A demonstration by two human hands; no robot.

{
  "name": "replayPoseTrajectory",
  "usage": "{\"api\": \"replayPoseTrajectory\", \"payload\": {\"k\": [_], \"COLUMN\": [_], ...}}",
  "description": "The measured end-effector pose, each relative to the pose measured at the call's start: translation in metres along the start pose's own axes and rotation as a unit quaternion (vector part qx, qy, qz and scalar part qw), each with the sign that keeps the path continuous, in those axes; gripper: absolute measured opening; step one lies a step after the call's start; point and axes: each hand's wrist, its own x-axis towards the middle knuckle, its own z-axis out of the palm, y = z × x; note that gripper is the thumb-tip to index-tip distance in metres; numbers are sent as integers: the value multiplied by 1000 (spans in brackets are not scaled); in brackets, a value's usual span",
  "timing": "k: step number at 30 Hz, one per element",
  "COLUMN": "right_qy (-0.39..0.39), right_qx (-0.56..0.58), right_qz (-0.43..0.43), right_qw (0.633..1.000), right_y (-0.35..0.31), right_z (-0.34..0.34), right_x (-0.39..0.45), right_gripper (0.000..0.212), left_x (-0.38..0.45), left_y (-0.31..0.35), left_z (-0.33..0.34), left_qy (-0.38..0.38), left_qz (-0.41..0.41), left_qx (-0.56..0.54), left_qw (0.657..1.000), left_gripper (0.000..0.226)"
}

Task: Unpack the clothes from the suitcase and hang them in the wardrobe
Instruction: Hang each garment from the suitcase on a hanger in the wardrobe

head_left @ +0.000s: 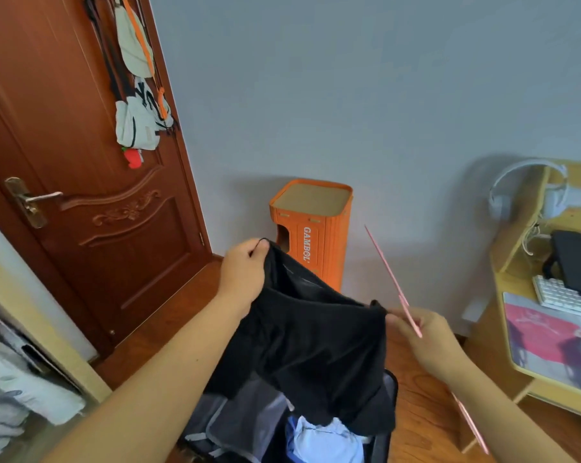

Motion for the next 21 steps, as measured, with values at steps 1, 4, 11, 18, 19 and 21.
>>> {"api": "replayPoseTrajectory", "payload": {"k": [1,4,11,18,19,21], "right_qy": [6,7,-159,-146,-157,-182], "right_qx": [4,43,89,28,26,12], "right_qz": [23,71,5,-36,-41,-49], "right_qw": [1000,997,983,988,986,982], "right_y": [1,-1,-50,-92,-98,-108], "right_z": [-6,-30,-65,-24,-16,2], "right_x": [-2,-3,-23,-6,-3,4], "right_gripper": [27,41,25,16,16,16], "left_x": [-2,2,11,3,1,-1], "left_y": [5,11,13,35,40,51], "left_z": [4,6,-1,-6,-7,-8], "left_qy": [-27,-100,-166,-168,-163,-160], "left_qz": [43,208,302,321,332,350], "left_qx": [53,300,524,504,487,458], "left_qw": [997,926,779,784,791,801], "left_gripper": [35,34,32,40,38,33]}}
